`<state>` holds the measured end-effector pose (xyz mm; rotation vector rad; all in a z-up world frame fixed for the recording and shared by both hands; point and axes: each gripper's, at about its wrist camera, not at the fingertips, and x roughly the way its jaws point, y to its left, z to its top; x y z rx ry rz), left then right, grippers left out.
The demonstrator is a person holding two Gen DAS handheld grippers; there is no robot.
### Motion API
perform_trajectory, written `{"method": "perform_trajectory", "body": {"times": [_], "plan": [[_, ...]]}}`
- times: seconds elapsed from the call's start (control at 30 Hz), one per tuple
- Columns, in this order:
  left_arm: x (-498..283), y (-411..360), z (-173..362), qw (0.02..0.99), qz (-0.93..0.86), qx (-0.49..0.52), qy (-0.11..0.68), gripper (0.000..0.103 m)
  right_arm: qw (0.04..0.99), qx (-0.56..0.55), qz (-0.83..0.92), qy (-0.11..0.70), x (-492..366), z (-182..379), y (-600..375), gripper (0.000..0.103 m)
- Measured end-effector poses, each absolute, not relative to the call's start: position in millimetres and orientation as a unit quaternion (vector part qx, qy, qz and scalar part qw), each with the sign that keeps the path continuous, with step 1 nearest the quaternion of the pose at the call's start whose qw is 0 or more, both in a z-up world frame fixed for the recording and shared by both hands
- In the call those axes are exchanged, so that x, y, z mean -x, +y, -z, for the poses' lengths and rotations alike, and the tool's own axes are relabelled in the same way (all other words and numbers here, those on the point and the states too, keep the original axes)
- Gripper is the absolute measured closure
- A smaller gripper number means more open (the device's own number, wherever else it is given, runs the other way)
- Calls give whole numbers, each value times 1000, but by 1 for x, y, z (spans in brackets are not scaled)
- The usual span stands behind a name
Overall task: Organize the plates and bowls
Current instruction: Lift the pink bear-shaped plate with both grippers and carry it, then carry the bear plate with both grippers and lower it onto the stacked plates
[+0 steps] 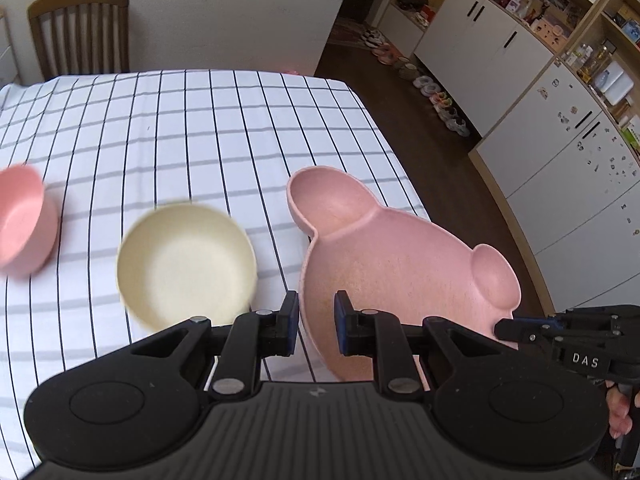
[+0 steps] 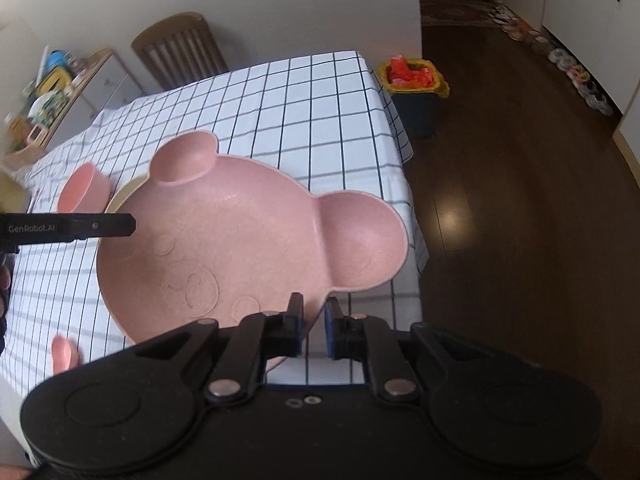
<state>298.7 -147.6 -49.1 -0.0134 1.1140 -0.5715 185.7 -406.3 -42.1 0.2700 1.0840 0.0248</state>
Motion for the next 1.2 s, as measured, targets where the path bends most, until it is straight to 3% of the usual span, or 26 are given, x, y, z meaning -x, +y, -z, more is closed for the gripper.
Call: {"method": "perform_trajectory", "body": {"times": [0.6,1.2], "plan": [[-155,-123,51,828,183,50,528,85,853,-62,-91,510,-118,44,-402,93],[-104,-105,74,828,166,60,532,85,857,-8,-123,500,-91,65,-379,93]]}}
